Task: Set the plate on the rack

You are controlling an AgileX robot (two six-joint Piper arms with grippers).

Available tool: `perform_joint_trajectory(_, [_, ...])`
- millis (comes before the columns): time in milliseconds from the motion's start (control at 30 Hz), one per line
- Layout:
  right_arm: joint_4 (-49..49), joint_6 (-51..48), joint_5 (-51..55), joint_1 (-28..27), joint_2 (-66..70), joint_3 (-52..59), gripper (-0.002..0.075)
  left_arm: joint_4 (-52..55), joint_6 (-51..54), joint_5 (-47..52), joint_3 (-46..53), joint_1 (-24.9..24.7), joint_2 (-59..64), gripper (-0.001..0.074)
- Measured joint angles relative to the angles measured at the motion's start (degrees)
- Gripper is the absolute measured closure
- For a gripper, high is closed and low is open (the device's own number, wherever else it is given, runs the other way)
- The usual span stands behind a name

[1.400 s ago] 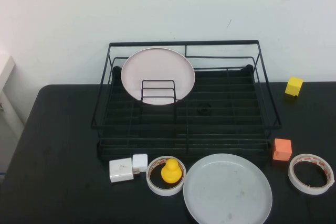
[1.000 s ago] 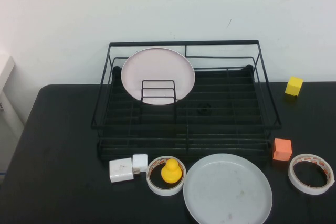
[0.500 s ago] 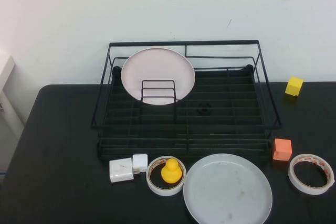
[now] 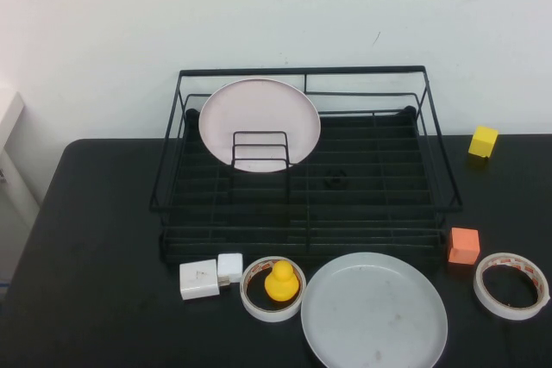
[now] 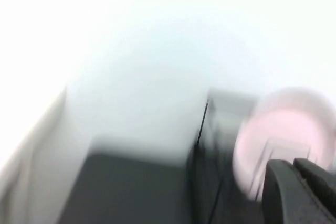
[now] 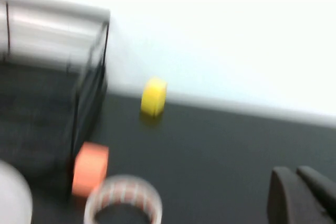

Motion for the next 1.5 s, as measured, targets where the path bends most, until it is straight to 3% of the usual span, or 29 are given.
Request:
perform_joint_trajectory(367, [-0.02, 0.00, -31.00, 0.00, 0.00, 0.00, 0.0728, -0.23, 0.00, -36.07, 0.00, 0.00, 0.00, 0.0738])
perform_joint_trajectory(567, [-0.02, 0.48, -36.83, 0.00, 0.00, 0.00, 0.0728, -0.02, 0.00, -41.97, 0.00, 0.00, -0.08, 0.0738])
perform_joint_trajectory(833, [0.08, 9.12, -40.70, 0.00, 0.00, 0.00, 0.0728, 0.86, -4.09, -48.04, 0.00, 0.00, -0.08, 0.0737])
perform_joint_trajectory(967, [0.28, 10.08, -41.11, 0.00, 0.00, 0.00, 0.0728, 1.28, -5.99, -46.10, -0.82, 0.00, -0.08, 0.0737])
perform_joint_trajectory(1100, [0.18, 11.14, -36.35, 0.00, 0.00, -4.31, 0.0728, 3.48, -9.53, -31.33, -10.64, 0.00, -0.08, 0.0737])
perform_joint_trajectory(1200, [-0.06, 11.39, -29.77, 0.00, 0.00, -11.05, 0.0728, 1.33, -9.88, -18.81, -19.21, 0.00, 0.13, 0.0737])
perform_joint_trajectory(1500, [-0.53, 11.72, -4.33, 0.00, 12.51, -30.19, 0.0728, -2.04, -8.74, -4.10, -33.25, 0.00, 12.17, 0.0737])
